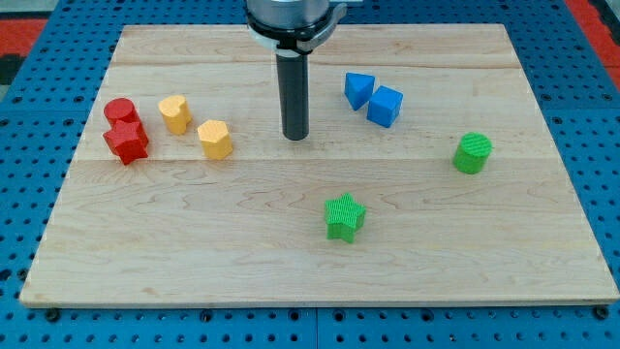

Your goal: Place the green circle at the center of the board

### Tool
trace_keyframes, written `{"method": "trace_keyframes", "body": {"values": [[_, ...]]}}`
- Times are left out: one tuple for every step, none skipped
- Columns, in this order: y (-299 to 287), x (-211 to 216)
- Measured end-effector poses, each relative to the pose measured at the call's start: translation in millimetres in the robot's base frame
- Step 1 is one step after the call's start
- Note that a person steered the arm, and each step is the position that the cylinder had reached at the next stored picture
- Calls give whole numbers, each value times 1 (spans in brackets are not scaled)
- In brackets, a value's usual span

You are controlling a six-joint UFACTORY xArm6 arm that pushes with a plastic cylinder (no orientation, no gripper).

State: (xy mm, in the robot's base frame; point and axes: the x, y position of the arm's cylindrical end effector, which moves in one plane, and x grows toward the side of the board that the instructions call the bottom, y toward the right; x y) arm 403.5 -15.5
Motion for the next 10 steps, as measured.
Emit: {"method": "trace_keyframes", "body": {"values": [[21, 0], [48, 0], [58, 21], [67, 60], [62, 54], [49, 57], [49, 64], [91, 70], [140, 80], [200, 88]]}}
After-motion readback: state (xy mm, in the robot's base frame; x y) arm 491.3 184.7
